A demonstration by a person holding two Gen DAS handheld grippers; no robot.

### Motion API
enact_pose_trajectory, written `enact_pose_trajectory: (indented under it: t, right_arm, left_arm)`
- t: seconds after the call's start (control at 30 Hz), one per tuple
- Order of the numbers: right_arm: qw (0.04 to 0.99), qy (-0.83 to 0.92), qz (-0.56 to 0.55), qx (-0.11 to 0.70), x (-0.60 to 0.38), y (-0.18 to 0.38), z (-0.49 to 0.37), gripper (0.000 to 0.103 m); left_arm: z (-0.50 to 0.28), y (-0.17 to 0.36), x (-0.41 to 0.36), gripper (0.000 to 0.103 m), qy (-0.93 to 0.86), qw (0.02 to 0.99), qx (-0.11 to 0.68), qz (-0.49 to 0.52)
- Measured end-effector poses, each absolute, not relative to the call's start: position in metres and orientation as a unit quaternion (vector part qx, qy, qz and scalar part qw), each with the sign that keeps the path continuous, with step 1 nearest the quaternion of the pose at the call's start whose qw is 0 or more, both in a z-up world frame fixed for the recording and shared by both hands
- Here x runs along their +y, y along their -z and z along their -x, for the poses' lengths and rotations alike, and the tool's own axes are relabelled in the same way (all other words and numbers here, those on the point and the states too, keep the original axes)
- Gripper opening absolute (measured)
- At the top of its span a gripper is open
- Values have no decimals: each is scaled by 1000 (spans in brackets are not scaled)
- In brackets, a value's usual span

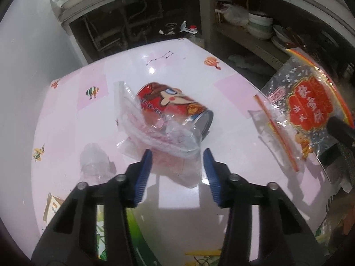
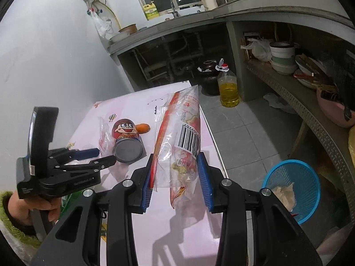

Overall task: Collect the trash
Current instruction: 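Grasp the crumpled clear plastic bag with the left tool while the right tool holds the zip bag, then carry the zip bag and plastic bag toward the blue wastebasket with both tools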

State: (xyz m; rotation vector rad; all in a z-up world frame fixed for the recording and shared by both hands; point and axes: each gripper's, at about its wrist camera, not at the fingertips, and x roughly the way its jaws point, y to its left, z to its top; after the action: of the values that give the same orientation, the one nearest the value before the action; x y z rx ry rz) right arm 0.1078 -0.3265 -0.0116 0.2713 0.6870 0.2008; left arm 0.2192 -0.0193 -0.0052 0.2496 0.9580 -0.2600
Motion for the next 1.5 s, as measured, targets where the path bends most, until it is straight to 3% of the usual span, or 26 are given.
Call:
enact_pose_trajectory:
  t: [0.23,0.37,1.1,1.5]
  right_arm:
    - [925,-107,-150,332,-333,13,-107,37]
    - [923,-111,-161,332,-338,14,-108,37]
    - [937,-100,-152,299,-346,-6,-93,33]
    - [951,-55,-155,263,-381,-26,-75,30]
  left_arm:
    - [-218,3,-7,19,120,875,458,-102]
    - [-216,-2,0,16,117,880,449,-95]
    - [-188,-65,35,11,121,922,365,-38]
    - [-170,-111,12,11,190,929,318,-23]
